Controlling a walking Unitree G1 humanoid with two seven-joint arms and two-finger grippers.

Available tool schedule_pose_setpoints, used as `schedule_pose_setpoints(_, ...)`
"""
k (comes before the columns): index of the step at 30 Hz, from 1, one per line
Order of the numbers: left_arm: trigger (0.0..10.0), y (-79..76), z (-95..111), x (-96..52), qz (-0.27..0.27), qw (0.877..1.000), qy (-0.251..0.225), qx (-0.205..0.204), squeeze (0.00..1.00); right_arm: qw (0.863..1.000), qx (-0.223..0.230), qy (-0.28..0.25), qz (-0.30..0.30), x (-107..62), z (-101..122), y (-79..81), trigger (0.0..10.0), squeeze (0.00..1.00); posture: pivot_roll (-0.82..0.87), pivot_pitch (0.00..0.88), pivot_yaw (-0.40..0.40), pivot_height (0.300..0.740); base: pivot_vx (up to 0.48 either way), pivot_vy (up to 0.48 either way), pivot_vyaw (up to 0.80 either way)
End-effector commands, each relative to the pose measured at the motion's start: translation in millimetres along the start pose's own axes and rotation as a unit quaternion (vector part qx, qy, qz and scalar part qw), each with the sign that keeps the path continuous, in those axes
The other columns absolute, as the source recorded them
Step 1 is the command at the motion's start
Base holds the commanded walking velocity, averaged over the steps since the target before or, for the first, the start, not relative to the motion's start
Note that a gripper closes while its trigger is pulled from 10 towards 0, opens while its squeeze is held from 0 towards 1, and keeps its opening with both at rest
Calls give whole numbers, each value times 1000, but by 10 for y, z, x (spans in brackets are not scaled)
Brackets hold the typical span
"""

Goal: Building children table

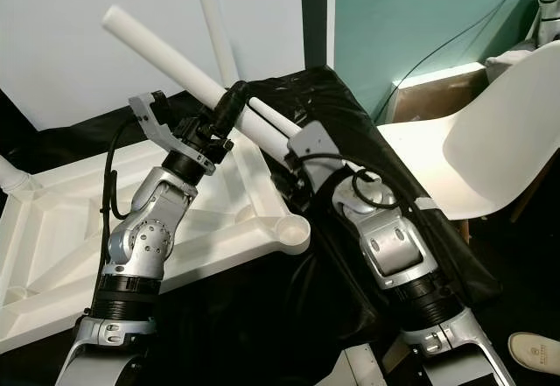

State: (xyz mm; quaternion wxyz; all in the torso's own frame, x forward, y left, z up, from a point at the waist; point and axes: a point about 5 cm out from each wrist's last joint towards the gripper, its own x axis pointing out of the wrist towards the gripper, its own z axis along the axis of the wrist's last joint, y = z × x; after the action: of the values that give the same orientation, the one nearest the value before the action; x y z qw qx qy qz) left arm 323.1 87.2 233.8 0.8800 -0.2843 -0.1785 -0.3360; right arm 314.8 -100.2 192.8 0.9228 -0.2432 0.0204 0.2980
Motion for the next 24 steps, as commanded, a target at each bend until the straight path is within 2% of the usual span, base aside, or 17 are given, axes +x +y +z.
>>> schedule_pose_setpoints(1,0,-79,62,34,-58,998,-12,14,0,1000,2,6,24,43,-19,82,10000,0,-47,0,113,740,0,0,0)
schedule_pose_setpoints(7,0,-82,77,6,-55,998,-14,16,0,999,-4,27,34,110,-134,125,10000,0,-33,0,109,740,0,0,0)
schedule_pose_setpoints(8,0,-85,73,-3,-55,998,-14,17,0,999,-10,28,38,134,-136,139,471,0,-29,0,106,740,0,0,0)
schedule_pose_setpoints(9,0,-85,73,-3,-55,998,-14,17,0,999,-10,28,38,134,-136,139,471,0,-29,0,106,740,0,0,0)
schedule_pose_setpoints(10,0,-85,72,-10,-54,998,-13,18,0,999,-15,25,41,150,-122,151,0,0,-26,0,105,740,0,0,0)
schedule_pose_setpoints(14,0,-73,73,-14,-49,998,-9,27,0,999,-18,10,40,168,-29,146,0,0,-18,0,101,740,0,0,0)
schedule_pose_setpoints(15,1137,-66,73,-16,-48,998,-8,29,0,999,-18,3,36,172,16,128,0,0,-18,0,101,740,0,0,0)
schedule_pose_setpoints(17,1137,-62,72,-17,-47,998,-8,30,0,999,-19,-1,32,173,42,116,0,0,-18,0,101,740,0,0,0)
schedule_pose_setpoints(18,10000,-56,72,-18,-44,998,-9,32,1000,999,-18,-4,28,176,64,100,0,0,-22,0,102,740,0,0,0)
schedule_pose_setpoints(22,10000,-53,71,-14,-40,999,-9,34,1000,1000,-15,-9,20,184,91,72,0,0,-27,0,105,740,0,0,0)
schedule_pose_setpoints(23,10000,-60,64,-8,-50,998,-1,24,0,1000,-8,-15,5,186,128,25,0,0,-27,0,105,740,0,0,0)
schedule_pose_setpoints(24,10000,-60,64,-8,-50,998,-1,24,0,1000,-8,-15,5,186,128,25,0,0,-27,0,105,740,0,0,0)
